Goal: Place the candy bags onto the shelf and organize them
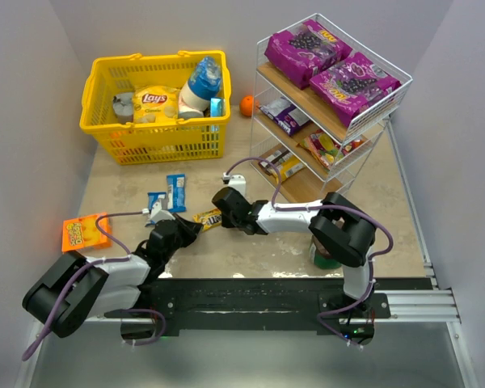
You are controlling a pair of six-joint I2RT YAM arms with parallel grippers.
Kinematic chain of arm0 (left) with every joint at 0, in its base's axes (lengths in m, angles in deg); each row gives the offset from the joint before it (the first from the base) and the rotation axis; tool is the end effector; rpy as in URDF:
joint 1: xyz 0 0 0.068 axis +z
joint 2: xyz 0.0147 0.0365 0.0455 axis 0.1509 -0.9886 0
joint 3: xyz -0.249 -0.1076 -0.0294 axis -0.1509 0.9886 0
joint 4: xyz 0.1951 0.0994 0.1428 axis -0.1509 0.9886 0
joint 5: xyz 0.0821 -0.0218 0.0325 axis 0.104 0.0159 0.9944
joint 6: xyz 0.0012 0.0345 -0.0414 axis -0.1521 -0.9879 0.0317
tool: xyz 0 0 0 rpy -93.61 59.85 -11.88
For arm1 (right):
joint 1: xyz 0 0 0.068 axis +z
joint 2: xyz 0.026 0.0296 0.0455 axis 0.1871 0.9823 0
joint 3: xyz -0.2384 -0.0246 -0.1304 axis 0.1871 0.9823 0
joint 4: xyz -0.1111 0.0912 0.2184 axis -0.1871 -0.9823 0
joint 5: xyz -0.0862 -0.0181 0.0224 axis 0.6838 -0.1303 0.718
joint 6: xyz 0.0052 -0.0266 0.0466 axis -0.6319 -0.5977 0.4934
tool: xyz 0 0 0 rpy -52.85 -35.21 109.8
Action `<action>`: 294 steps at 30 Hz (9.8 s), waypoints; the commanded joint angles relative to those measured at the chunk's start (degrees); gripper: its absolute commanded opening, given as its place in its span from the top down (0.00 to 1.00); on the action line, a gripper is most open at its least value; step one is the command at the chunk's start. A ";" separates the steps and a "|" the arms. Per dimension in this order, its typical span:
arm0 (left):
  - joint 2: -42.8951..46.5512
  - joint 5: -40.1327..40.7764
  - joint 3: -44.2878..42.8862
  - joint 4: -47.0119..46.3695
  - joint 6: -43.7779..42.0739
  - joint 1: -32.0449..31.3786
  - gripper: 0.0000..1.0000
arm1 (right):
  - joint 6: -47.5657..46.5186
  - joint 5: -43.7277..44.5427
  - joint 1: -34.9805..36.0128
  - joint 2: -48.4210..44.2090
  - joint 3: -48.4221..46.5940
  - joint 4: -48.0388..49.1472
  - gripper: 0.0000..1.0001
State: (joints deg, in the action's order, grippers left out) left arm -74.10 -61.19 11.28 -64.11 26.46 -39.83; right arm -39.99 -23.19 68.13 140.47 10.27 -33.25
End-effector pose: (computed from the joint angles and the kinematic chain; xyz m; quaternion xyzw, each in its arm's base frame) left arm 0.1540 -0.0850 0.1122 -0.2776 0.8049 -0.3195 0.4160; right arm 0.2282 0.3317 0.1517 -0.0491 0.9184 0.1568 0.3599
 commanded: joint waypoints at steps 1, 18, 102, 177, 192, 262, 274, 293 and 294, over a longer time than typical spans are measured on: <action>0.55 1.54 3.67 2.27 -2.82 0.31 1.00 | 0.39 4.51 -0.56 -2.23 2.23 -7.19 0.83; 3.46 -8.12 -5.47 3.08 2.53 0.13 1.00 | -9.18 -1.72 -0.30 -30.53 -0.13 -16.49 0.51; -32.51 27.02 -54.97 34.35 27.86 -24.39 0.27 | -7.08 -1.98 -0.30 -55.77 -4.71 -29.61 0.36; 29.64 -3.20 -6.00 42.44 1.59 28.70 1.00 | -5.76 -13.58 -3.11 -23.24 -9.11 -10.80 0.06; 27.72 -28.48 -11.98 31.74 -3.96 28.35 1.00 | -8.48 -14.03 -3.11 -31.85 -8.85 -13.78 0.06; -58.33 5.06 -74.29 17.30 23.98 -23.69 0.96 | -10.51 -10.25 -3.03 -59.45 -2.25 -26.79 0.01; -53.77 6.29 -69.47 18.18 22.05 -25.18 0.40 | -10.33 -9.37 -3.03 -59.10 -2.95 -27.05 0.01; -18.82 19.01 -35.11 16.23 15.90 -23.95 0.21 | -9.19 -9.54 -3.11 -50.50 -4.45 -23.37 0.02; -17.13 19.47 -33.88 17.29 15.72 -23.43 0.20 | -9.19 -9.80 -3.11 -49.71 -4.54 -22.93 0.02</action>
State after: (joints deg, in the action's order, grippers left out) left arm -100.33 -50.53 -26.62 -47.81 45.85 -64.77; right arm -49.63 -32.46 65.11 88.45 7.78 -59.78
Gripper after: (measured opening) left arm 0.787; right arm 0.986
